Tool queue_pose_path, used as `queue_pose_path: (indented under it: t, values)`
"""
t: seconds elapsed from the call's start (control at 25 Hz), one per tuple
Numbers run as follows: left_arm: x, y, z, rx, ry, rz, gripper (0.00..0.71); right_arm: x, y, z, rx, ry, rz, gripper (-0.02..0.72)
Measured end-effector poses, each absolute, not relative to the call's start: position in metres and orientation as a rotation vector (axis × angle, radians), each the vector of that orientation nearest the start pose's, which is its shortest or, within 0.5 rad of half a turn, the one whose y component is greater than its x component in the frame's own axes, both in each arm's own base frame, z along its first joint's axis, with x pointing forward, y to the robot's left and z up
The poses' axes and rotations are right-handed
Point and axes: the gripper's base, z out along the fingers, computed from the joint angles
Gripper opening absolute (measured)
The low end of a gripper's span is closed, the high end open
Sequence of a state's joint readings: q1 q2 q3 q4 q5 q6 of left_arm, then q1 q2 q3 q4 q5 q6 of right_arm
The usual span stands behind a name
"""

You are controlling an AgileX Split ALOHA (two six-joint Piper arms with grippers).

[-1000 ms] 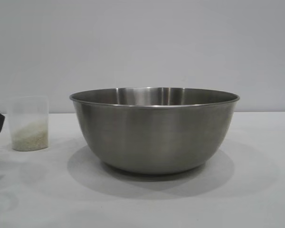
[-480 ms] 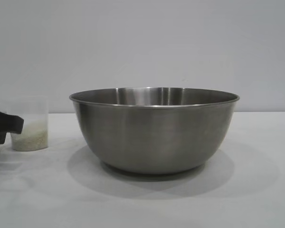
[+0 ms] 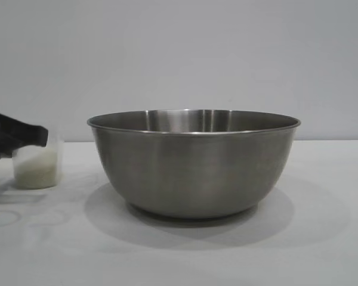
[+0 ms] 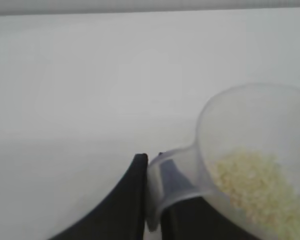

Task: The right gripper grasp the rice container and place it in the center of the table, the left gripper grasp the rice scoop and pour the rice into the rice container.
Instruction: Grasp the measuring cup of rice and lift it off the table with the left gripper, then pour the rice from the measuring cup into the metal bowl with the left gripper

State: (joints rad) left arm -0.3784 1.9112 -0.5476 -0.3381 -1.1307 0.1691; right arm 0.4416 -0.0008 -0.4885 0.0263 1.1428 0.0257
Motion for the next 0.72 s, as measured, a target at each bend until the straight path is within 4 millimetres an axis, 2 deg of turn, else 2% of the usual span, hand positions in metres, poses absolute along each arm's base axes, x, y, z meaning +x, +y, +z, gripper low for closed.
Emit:
queue_pose_path:
  t: [0.16, 0.36, 0.52, 0.72]
  values:
    - [0.305, -0.107, 0.171, 0.427, 1.513, 0.066, 0.0, -0.008, -0.001, 0.268, -0.447, 2.105, 0.305, 0.365]
    - [0.313, -0.132, 0.206, 0.811, 1.193, 0.221, 0.0, -0.008, -0.001, 0.268, -0.447, 2.105, 0.305, 0.365]
    - [0.316, -0.147, 0.209, 1.104, 1.022, 0.357, 0.0, -0.008, -0.001, 0.268, -0.447, 2.105, 0.305, 0.365]
    - [0.314, -0.159, 0.201, 1.441, 0.835, 0.466, 0.0, -0.008, -0.001, 0.268, -0.447, 2.105, 0.305, 0.365]
